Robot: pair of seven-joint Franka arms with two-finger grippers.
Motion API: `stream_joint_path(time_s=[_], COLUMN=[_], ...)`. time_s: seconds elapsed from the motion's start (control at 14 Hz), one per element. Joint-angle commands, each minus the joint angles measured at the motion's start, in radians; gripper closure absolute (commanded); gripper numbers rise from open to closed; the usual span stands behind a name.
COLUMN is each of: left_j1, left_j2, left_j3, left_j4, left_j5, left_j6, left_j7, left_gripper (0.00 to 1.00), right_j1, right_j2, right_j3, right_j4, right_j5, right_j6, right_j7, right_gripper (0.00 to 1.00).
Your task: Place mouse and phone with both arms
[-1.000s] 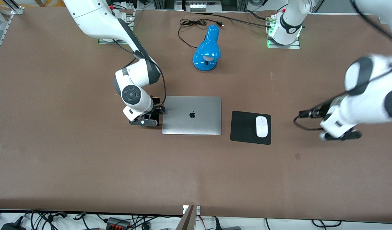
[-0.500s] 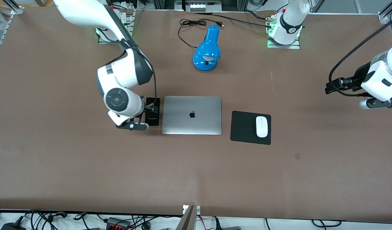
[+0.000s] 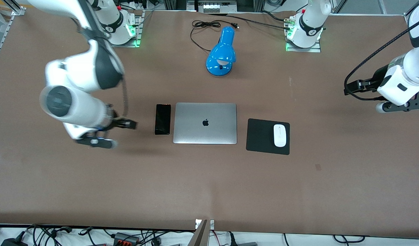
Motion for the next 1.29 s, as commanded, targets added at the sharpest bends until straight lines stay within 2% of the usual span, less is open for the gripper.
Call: stream_joint_path(time_s=[0.0, 0.36, 0.64, 0.79, 0.93, 1.21], left_j1=[0.008, 0.009, 0.020, 0.028, 0.028, 0.029], left_j2=[-0.063, -0.063, -0.055, -0.052, -0.048, -0.045], left_j3=[-0.008, -0.008, -0.006, -0.005, -0.006, 0.000], left_j4=[-0.070, -0.072, -0.066, -0.063, -0.058, -0.052], left_j5=[0.011, 0.010, -0.024, -0.024, -0.024, -0.024], left_j6=[0.031, 0.027, 0.024, 0.024, 0.024, 0.019], left_j7=[0.008, 0.008, 0.013, 0.045, 0.053, 0.094], left_gripper=[0.00, 0.00, 0.00, 0.00, 0.00, 0.00], right_j1=[-0.062, -0.207, -0.238, -0.290, -0.319, -0.310], right_j2=[-0.046, -0.060, -0.063, -0.110, -0.199, -0.337], right_j3=[0.006, 0.006, 0.008, 0.038, 0.048, 0.048], right_j4=[0.005, 0.083, 0.141, 0.099, -0.004, -0.133], right_j5=[-0.025, -0.022, -0.023, -0.022, -0.019, -0.020], right_j6=[-0.023, -0.153, -0.160, -0.141, -0.120, -0.152], right_j7=[-0.077, -0.272, -0.327, -0.336, -0.443, -0.508], right_gripper=[0.00, 0.00, 0.00, 0.00, 0.00, 0.00])
